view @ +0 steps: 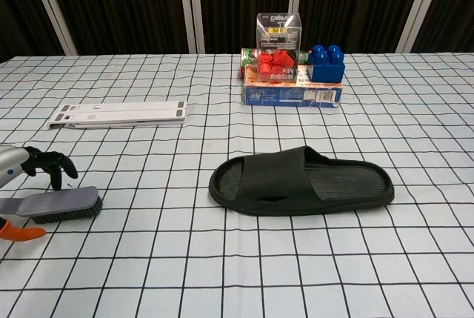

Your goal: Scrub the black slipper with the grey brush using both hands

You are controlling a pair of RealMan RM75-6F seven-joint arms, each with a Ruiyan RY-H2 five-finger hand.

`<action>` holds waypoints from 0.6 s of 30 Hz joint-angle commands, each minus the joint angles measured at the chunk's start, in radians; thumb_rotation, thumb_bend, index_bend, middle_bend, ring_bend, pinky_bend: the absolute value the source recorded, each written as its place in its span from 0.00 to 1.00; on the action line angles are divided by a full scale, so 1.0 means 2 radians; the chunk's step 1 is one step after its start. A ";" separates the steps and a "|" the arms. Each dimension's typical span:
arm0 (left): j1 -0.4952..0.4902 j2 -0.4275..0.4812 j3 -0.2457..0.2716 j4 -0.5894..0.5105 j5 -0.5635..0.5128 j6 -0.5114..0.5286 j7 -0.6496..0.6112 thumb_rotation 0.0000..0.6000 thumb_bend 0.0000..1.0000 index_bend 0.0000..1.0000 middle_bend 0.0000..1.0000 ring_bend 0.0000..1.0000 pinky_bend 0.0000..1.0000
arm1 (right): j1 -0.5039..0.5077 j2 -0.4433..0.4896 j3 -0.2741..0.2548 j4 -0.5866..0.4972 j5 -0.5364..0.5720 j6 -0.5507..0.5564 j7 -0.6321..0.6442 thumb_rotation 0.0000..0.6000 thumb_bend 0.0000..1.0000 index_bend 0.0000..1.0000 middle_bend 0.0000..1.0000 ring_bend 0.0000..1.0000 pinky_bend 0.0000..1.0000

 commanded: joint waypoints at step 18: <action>-0.005 0.001 0.005 -0.006 0.003 0.000 -0.004 1.00 0.27 0.35 0.46 0.34 0.35 | 0.000 -0.001 -0.001 -0.001 0.001 -0.001 -0.005 1.00 0.32 0.00 0.00 0.00 0.00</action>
